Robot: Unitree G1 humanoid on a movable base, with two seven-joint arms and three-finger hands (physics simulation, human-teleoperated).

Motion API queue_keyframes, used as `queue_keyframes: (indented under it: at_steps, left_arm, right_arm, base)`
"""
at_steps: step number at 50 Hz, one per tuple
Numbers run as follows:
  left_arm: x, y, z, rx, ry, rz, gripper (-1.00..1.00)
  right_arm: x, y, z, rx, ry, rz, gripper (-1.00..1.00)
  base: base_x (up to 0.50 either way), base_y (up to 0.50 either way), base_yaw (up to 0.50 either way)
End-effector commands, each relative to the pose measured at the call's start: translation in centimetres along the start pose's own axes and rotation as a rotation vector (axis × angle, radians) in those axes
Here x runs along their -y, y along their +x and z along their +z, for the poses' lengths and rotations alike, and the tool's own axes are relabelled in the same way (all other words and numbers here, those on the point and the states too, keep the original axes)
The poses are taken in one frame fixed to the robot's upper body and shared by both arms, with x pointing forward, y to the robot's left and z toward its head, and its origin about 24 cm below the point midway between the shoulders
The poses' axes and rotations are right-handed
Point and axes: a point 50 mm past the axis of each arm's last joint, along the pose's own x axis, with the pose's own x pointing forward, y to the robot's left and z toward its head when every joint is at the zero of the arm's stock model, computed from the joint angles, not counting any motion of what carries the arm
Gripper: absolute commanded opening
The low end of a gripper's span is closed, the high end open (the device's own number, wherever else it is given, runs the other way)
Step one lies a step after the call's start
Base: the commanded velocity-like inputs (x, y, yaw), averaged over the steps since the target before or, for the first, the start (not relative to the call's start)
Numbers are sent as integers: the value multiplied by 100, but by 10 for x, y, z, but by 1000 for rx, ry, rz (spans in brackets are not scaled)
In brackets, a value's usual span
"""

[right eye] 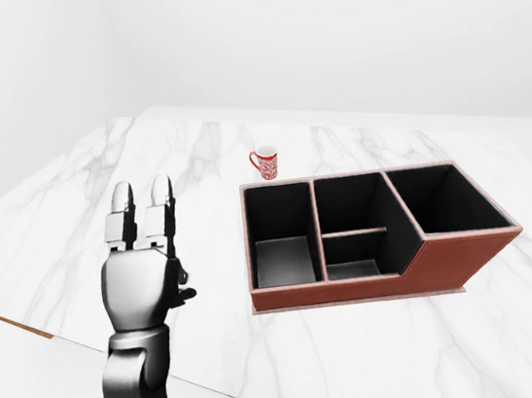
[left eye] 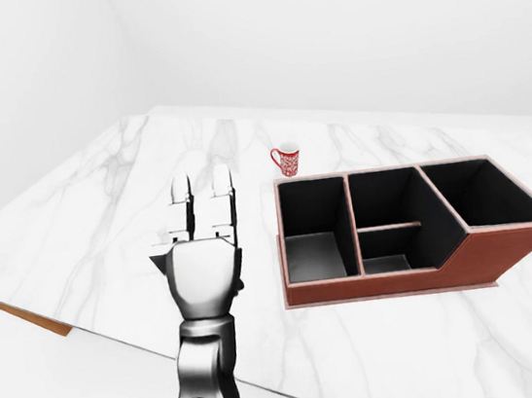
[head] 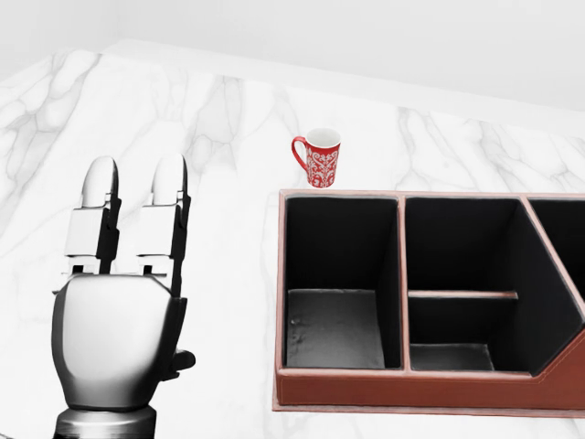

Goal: Pick up the book and place it in the left compartment of the caddy.

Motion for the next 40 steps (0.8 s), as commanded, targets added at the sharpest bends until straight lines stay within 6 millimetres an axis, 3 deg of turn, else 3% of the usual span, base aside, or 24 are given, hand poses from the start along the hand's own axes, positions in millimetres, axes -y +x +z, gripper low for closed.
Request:
queue_keyframes:
  at_steps: [1, 11, 13, 21, 29, 40]
  left_arm:
    - [14, 8, -6, -22, -10, -88, 100]
    - [25, 16, -14, -39, 3, -146, 100]
    - [42, 18, -23, -62, 17, -203, 100]
    - [56, 22, -34, -70, 59, -287, 100]
    - [62, 25, -42, -91, 73, -330, 100]
    - [67, 46, -60, -116, 94, -368, 100]
  right_arm:
    - [-1, -1, -3, -6, -3, 7, 100]
    - [-1, -2, -6, -15, -12, 17, 100]
    - [-3, -1, -2, -4, 0, 19, 100]
    - [-4, -2, -2, -4, -5, 31, 100]
    - [-4, -3, -4, -10, -10, 38, 100]
    - [-4, -1, -1, 1, -17, 36, 100]
  base:
    - [0, 0, 0]
    - [0, 0, 0]
    - [0, 0, 0]
    - [0, 0, 0]
    - [0, 0, 0]
    - [0, 0, 0]
